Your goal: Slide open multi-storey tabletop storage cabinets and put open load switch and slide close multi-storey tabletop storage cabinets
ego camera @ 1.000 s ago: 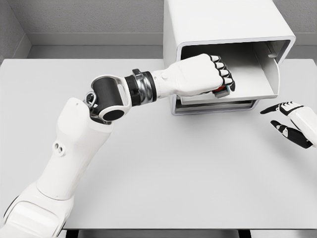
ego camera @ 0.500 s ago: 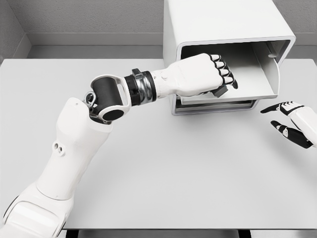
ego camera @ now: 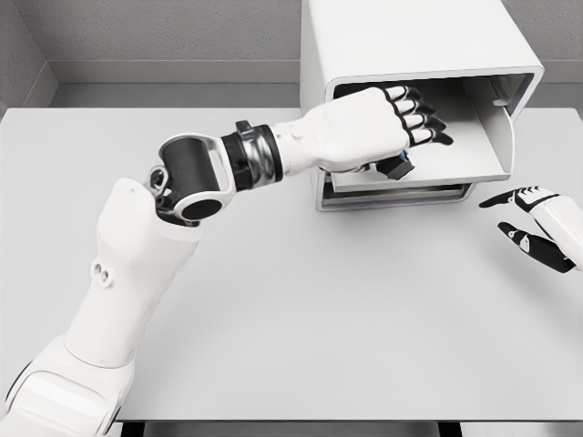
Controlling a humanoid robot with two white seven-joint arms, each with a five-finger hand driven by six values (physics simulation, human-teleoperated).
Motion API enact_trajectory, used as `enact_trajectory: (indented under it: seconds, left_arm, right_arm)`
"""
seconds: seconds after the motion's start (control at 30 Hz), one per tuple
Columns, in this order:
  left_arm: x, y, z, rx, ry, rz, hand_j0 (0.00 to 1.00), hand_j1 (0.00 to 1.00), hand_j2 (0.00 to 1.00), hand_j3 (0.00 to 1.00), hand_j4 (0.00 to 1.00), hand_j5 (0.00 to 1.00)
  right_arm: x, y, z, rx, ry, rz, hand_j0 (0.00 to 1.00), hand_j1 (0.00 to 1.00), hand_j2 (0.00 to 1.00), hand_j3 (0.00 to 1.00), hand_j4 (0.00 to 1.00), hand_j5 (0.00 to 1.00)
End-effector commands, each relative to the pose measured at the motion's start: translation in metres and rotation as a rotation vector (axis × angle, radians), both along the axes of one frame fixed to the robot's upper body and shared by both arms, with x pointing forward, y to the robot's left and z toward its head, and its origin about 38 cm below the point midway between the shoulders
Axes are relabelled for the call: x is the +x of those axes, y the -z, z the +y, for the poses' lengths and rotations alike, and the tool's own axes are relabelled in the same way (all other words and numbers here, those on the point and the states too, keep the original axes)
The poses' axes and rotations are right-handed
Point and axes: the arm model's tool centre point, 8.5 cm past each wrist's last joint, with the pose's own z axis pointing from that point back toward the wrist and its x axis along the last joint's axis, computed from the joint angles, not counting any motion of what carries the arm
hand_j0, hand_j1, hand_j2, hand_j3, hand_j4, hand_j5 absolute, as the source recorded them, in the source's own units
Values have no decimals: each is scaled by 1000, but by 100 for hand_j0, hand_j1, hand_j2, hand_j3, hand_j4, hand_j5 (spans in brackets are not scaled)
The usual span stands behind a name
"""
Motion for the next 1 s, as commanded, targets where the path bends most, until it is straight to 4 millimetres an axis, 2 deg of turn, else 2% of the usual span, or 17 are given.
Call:
enact_trajectory:
  seconds: [0.0,0.67,0.83,0.97]
  left_arm:
    - [-1,-3,0,-10,3,-3,95,95,95,95,95,95]
    - [-13,-13,0,-33,24,-40,96,96,96,96,96,96]
    - [-34,-35,5,-114,72,-84,100,100,100,100,100,100]
    - [-32,-52,27,-248,99,-40,100,100,100,100,100,100]
  right_arm:
    - [0,0,-1,6,2,0,60,60,60,60,60,60]
    - [0,-1,1,7,-2,-2,61,61,61,61,61,61]
    - [0,-2,0,7,-1,-4,61,61,61,61,61,61]
    - [0,-3,2,7,-6,-7,61,61,61,61,61,61]
